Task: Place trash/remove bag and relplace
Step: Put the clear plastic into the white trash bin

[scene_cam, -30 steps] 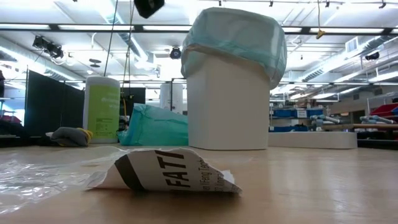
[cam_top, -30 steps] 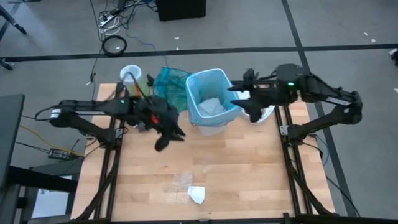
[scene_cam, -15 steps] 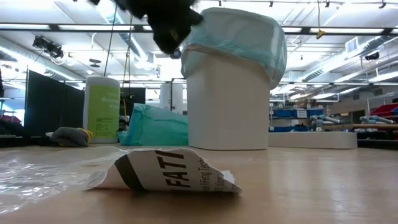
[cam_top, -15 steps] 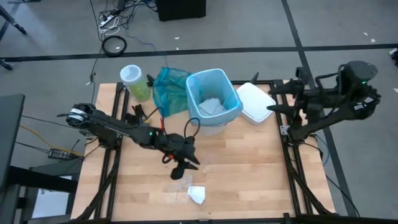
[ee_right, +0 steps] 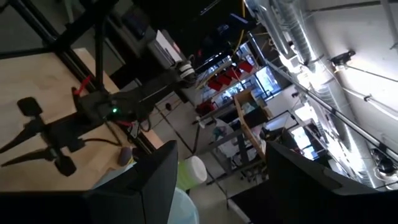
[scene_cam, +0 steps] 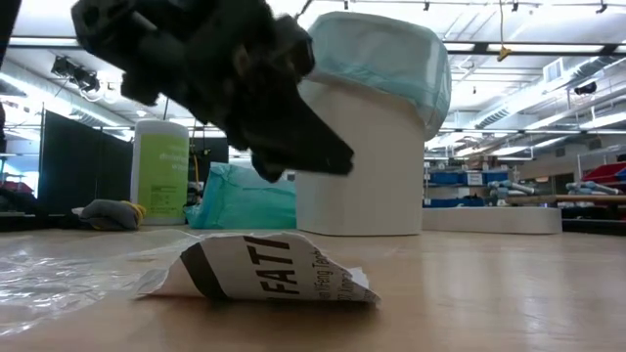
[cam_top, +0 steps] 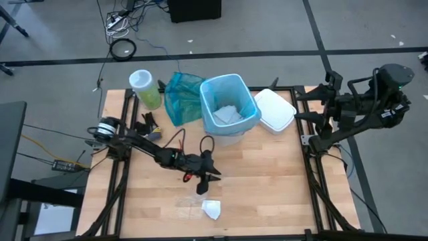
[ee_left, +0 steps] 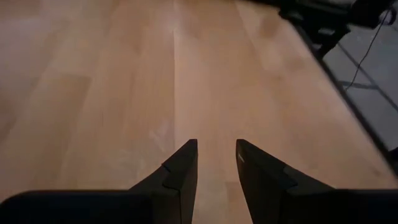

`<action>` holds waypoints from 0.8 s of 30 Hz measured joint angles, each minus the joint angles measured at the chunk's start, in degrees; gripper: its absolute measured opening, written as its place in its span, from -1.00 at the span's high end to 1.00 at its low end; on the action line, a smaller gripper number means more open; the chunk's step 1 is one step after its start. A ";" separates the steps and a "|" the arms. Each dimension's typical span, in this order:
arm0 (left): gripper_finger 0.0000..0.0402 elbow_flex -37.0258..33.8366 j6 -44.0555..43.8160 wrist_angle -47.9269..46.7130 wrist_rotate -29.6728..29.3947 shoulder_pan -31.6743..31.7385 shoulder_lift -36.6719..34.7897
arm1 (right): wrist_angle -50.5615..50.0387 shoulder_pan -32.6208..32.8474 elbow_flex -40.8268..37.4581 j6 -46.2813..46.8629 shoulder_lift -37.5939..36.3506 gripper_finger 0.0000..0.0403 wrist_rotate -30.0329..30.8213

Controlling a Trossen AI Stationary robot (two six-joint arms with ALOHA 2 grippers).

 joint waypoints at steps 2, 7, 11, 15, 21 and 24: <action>0.40 1.13 0.05 -0.01 -1.45 -0.01 1.98 | -0.13 0.00 0.00 0.06 -0.08 -0.13 -1.12; 0.40 2.26 1.20 -0.71 -5.07 0.00 5.19 | -0.07 0.00 0.00 1.00 -0.15 -0.13 -3.12; 0.40 2.40 3.89 -1.16 -6.95 0.01 6.96 | -0.13 0.00 0.00 1.05 -0.15 -0.13 -4.93; 0.40 2.45 5.14 -2.63 -5.11 0.04 8.90 | -0.05 0.00 0.00 1.53 -0.15 -0.14 -5.53; 0.55 6.17 4.19 -14.98 -2.25 0.73 9.49 | 1.33 0.00 0.00 3.06 -0.13 -0.14 -7.15; 0.87 8.27 3.80 -20.43 0.64 1.89 9.46 | 3.58 0.00 0.00 3.06 -0.14 -0.14 -7.48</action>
